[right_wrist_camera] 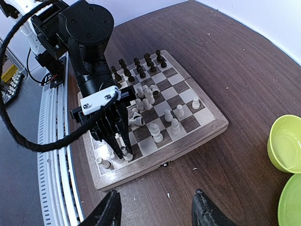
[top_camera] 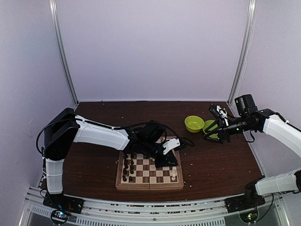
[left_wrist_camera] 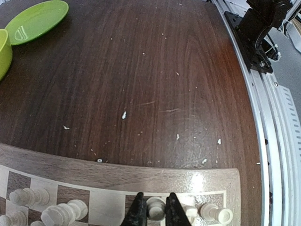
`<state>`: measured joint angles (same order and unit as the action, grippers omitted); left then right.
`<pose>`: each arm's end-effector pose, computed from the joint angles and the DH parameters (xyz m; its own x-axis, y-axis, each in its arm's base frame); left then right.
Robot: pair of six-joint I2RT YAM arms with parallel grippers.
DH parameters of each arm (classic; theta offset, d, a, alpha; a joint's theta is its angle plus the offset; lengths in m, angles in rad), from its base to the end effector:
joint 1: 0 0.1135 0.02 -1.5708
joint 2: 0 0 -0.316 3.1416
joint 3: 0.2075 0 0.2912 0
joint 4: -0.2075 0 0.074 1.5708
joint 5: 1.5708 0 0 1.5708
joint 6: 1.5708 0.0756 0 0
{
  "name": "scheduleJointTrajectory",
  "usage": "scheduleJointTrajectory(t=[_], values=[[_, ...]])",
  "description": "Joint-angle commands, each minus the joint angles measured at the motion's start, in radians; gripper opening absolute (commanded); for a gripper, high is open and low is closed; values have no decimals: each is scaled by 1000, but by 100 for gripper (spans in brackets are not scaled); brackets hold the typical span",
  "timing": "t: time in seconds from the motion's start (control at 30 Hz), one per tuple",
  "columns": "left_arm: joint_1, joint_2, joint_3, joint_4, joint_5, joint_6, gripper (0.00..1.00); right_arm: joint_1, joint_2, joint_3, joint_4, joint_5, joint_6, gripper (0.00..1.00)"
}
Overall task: Set up the chess pieces on the board
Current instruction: Place the bishop on c1.
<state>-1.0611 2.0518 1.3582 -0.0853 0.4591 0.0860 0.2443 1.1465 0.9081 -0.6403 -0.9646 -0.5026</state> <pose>0.2267 -0.4742 0.1580 -0.2611 0.6249 -0.7358 0.9624 0.1088 -0.2490 0.2331 0.1221 0.3023 -0.3432 -0.3684 -0.8640 -0.9266 0.2836 0.2471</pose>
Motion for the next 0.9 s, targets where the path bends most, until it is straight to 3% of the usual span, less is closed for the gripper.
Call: scheduleJointTrajectory(t=[0.0,0.87], values=[[-7,22,35,-17,-13,21,12,-5,3,12,-11,-11,-14,51],[-8,-9,-12,25,-65,-3,11,-5,10,15,-25,-21,-29,51]])
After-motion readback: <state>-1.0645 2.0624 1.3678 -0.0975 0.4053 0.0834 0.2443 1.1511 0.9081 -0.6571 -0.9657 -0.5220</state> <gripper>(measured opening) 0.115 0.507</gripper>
